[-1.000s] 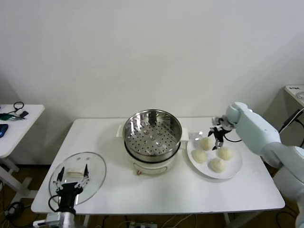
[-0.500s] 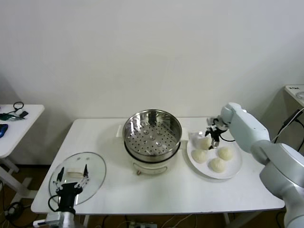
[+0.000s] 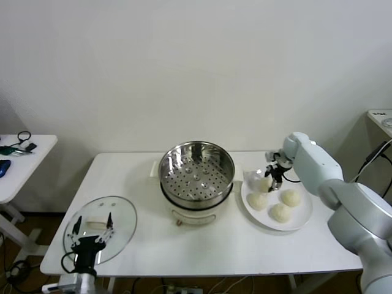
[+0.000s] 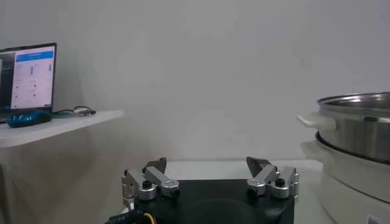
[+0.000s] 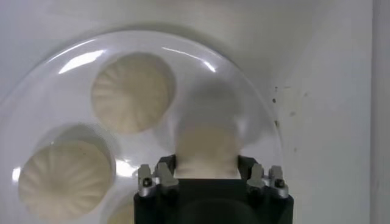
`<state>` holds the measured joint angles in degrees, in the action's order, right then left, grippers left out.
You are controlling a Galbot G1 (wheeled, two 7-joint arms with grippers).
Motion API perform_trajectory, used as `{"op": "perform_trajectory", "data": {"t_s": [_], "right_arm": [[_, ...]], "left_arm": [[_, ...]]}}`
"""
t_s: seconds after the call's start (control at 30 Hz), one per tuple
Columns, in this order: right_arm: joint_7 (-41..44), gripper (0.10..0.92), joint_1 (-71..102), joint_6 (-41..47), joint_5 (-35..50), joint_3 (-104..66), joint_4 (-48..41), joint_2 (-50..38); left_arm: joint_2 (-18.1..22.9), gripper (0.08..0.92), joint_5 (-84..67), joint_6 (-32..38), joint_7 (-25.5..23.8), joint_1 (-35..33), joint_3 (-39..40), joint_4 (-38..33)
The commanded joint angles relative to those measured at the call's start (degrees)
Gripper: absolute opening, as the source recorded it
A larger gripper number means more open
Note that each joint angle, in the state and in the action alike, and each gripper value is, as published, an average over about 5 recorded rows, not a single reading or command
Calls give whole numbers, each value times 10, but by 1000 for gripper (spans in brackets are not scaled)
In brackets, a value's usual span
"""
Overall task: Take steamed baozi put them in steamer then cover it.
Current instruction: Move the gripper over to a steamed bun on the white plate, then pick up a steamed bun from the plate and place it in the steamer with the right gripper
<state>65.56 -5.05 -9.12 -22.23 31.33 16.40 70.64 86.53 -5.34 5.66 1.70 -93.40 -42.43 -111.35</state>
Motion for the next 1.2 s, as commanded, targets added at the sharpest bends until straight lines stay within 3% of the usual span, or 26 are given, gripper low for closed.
{"op": "perform_trajectory", "data": {"t_s": [0.03,0.27,0.63,0.8,1.2], "right_arm": [[1,635,-1,-1,-7,-3,-9,4],[3,634,-14,-20,0,-3,12,-8],[31,636,-149,-117,38,187,239,-95],[39,637,-218,-172,26,232,305,-89],[53,652,-310,-243,103,306,390,-7]], "left_arm": [[0,823,0,0,0,-1,0,-1],[1,823,-2,1,0,-7,-3,-5],[1,823,-4,1,-1,-14,-4,-14],[4,823,0,0,-3,-15,0,-14],[8,823,4,-3,-3,-20,9,-19]]}}
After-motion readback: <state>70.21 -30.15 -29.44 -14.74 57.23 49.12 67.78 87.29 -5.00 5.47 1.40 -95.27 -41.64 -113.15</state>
